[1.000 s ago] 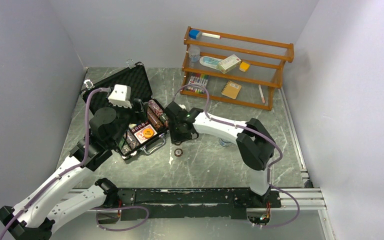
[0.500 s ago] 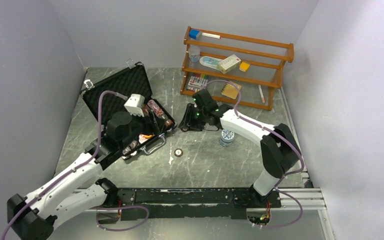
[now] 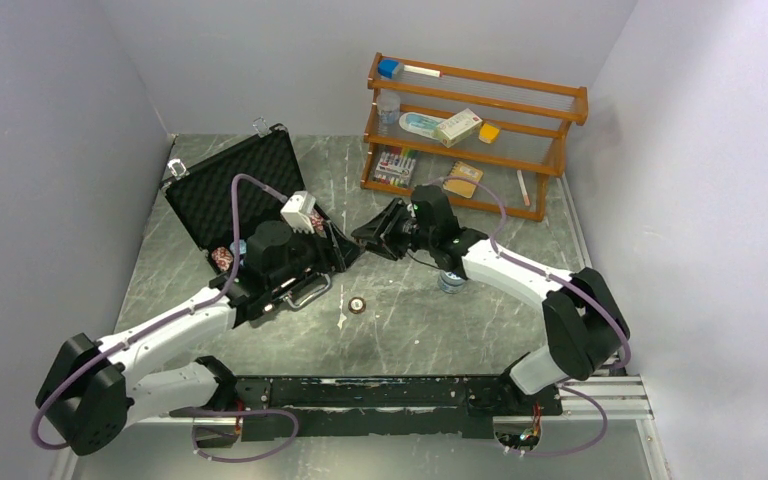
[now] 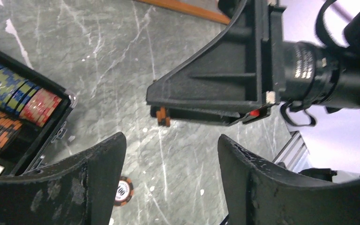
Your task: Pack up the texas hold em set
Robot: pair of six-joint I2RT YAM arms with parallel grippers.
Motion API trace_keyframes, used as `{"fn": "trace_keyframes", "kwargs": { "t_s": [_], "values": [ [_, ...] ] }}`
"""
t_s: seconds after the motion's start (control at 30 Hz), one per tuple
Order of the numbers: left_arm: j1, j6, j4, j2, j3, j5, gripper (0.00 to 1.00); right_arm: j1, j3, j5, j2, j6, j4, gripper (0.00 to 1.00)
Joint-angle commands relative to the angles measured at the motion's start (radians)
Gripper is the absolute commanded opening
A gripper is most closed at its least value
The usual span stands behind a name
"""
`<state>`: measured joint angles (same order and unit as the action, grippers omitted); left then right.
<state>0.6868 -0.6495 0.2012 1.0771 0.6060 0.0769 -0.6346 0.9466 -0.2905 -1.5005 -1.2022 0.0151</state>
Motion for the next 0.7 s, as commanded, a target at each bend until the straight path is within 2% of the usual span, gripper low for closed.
{"fn": "trace_keyframes", "kwargs": {
  "t_s": [0.0, 0.17, 0.4, 0.53, 0.67],
  "values": [
    [0.019, -0.066, 0.152, 0.034, -0.015, -0.050, 0.73, 0.015, -0.069, -0.040, 0.034, -0.179, 0.162, 0.28],
    [0.031, -0.077, 0.184, 0.076, -0.011, -0.069, 0.67, 0.025, -0.100, -0.058, 0.039, -0.239, 0.219, 0.28],
    [0.033, -0.069, 0.189, 0.117, 0.000, -0.067, 0.53, 0.026, -0.082, -0.053, 0.035, -0.231, 0.204, 0.28],
    [0.034, -0.064, 0.188, 0.129, 0.010, -0.088, 0.53, 0.027, -0.077, -0.061, 0.032, -0.223, 0.201, 0.27],
    [0.034, -0.053, 0.208, 0.150, 0.026, -0.091, 0.49, 0.027, -0.075, -0.068, 0.030, -0.222, 0.203, 0.27]
  ]
}}
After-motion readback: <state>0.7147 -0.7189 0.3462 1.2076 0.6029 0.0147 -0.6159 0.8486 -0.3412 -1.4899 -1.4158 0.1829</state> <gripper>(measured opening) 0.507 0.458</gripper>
